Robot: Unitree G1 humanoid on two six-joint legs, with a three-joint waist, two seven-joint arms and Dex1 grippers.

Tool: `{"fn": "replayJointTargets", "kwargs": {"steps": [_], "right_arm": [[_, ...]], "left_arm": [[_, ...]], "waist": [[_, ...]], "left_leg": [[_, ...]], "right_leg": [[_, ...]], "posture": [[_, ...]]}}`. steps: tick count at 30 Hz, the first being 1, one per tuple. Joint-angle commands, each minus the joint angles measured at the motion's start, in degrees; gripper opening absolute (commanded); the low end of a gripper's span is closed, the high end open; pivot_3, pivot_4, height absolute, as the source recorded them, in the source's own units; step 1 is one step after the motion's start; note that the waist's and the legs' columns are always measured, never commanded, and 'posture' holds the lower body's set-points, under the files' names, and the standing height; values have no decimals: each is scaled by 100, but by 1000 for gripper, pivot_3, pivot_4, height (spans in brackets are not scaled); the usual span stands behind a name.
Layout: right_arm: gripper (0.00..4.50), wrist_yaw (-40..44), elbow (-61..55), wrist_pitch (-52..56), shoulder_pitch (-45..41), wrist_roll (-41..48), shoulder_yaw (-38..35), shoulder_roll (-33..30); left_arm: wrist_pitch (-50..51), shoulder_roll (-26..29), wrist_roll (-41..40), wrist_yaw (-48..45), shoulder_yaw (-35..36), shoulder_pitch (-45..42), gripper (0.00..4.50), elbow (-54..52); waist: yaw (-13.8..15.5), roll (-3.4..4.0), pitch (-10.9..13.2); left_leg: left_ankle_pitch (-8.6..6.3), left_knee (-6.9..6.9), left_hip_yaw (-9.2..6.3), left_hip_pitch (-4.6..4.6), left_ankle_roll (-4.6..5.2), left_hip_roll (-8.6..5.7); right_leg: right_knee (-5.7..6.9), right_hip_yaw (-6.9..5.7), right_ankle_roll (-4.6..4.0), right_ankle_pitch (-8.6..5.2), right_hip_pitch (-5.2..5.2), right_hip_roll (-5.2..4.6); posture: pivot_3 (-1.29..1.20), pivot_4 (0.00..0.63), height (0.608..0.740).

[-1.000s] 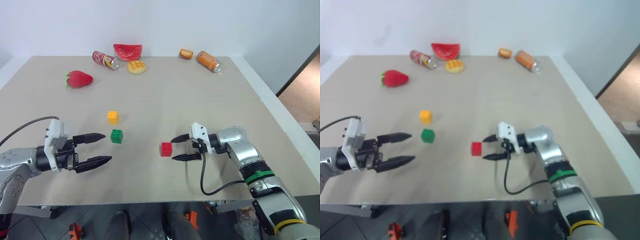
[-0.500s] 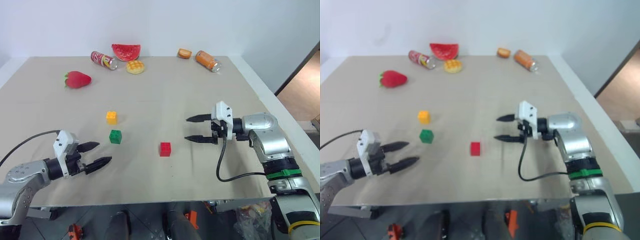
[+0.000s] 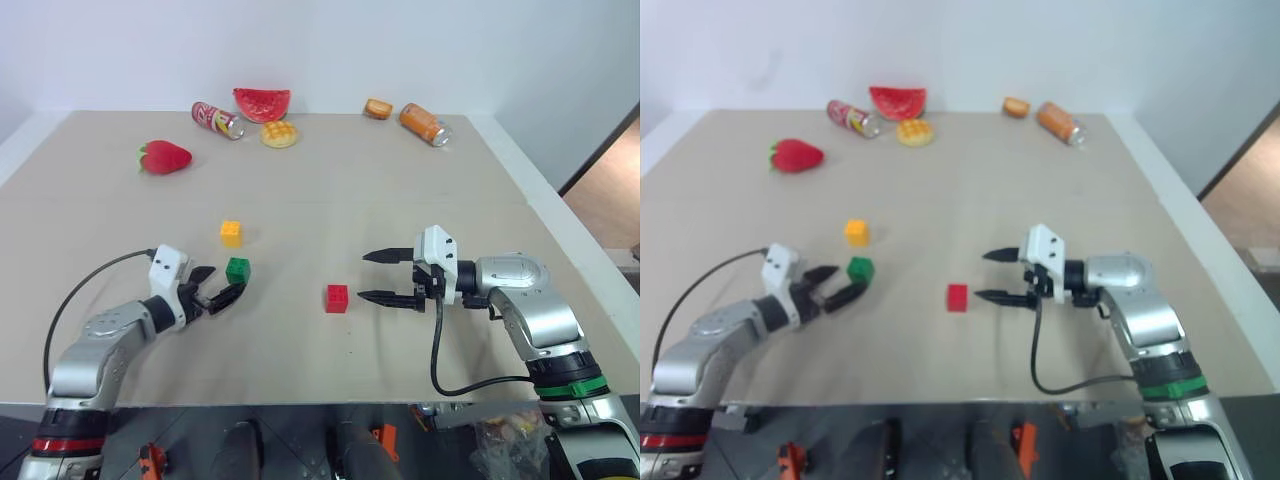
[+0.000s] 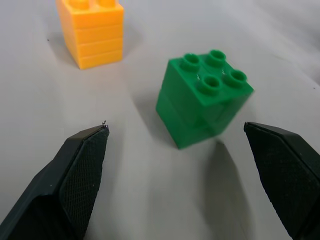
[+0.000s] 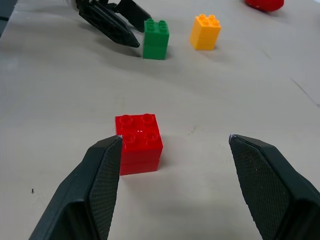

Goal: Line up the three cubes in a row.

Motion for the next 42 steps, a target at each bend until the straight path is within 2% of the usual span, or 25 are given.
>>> {"fn": "replayJointTargets", "kwargs": {"steps": [1,6,12,13,15,21,29,31,37,42], "right_arm": [[3531,-75,-339,41,16,139,-187,-85],[3531,-160,-394,33,120,111,-196,-63],[3531,-210,-364,-6,129,80,-125,-2],[3559,-213,-348,-18,126,75,-111,8],[3559,-221,-331,-33,124,66,-92,19],[3559,-230,-279,-75,126,-10,-10,65],[3559,-222,-324,-60,186,-19,26,34],[3559,-223,-329,-58,195,-27,37,25],[3559,-228,-449,51,166,49,-68,-59],[3559,-290,-779,402,272,433,-420,-167]], "left_arm": [[-84,-100,134,-26,-210,-169,4500,66],[-17,-351,313,176,-349,-408,4500,105],[178,-375,370,230,-469,-418,4500,-205],[197,-366,369,260,-452,-423,3930,-230],[237,-360,350,310,-415,-427,3392,-269],[181,-368,379,501,-264,-520,1352,-151],[-281,-296,497,245,-332,-709,1359,160],[-762,-212,473,-248,-382,-771,1359,303],[-2551,429,683,-2762,-1035,-1038,1359,1189],[-3223,375,764,-3698,-1257,-1553,1359,2174]], "waist": [[9,0,0],[21,0,0],[14,0,0],[12,0,0],[2,0,0],[-1,0,0],[-1,0,0],[-1,0,0],[0,0,0],[5,0,0]], "left_leg": [[0,3,-1,0,0,-2],[0,12,-4,0,0,-10],[1,12,-5,0,1,-9],[0,11,-5,0,1,-9],[0,9,-5,-1,1,-9],[0,6,-7,-1,1,-8],[0,7,-6,-1,1,-8],[0,6,-6,-2,1,-8],[0,3,-5,-5,0,-8],[0,5,-3,-9,1,-9]], "right_leg": [[0,0,1,0,3,-1],[-1,1,4,1,14,-7],[-1,1,7,3,13,-6],[-1,1,6,2,13,-6],[-1,1,7,1,11,-4],[-1,1,7,0,9,-1],[-1,1,7,0,9,-1],[-1,2,7,0,8,-1],[-2,1,5,-1,2,-1],[-3,3,4,-1,1,-4]], "posture": [[0,150,740],[0,150,740],[0,150,740],[0,150,740],[0,150,740],[0,150,740],[0,150,740],[0,150,740],[0,150,740],[0,150,740]]}}
